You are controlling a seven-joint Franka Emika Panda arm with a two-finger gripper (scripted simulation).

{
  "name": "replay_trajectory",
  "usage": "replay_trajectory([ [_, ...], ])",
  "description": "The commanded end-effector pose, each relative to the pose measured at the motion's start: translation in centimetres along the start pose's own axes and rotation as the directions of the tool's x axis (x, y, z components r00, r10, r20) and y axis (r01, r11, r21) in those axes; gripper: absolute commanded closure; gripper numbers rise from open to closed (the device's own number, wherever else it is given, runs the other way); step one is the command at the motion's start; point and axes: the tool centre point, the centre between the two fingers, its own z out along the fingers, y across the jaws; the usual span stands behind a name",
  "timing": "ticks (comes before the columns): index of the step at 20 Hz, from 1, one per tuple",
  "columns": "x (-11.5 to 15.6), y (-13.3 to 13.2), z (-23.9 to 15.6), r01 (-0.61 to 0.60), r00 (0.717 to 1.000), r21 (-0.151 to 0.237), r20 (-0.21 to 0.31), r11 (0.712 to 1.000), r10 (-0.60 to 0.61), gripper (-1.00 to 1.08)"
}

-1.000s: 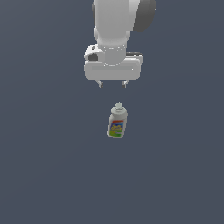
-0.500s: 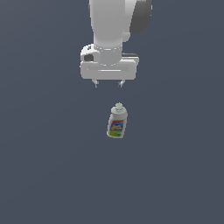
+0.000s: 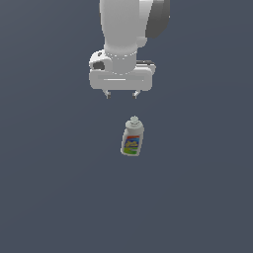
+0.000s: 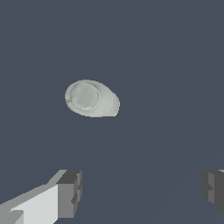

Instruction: Pick up the object and move it to a goal position.

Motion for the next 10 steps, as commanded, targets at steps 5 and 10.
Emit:
replay_trajectory([
  [5, 0.26, -0.15, 0.07, 0.051, 0.999, 0.0, -0.001, 0.999, -0.051, -0.92],
  [10, 0.65, -0.37, 0.18, 0.125, 0.992, -0.001, -0.002, 0.992, -0.125, -0.92],
])
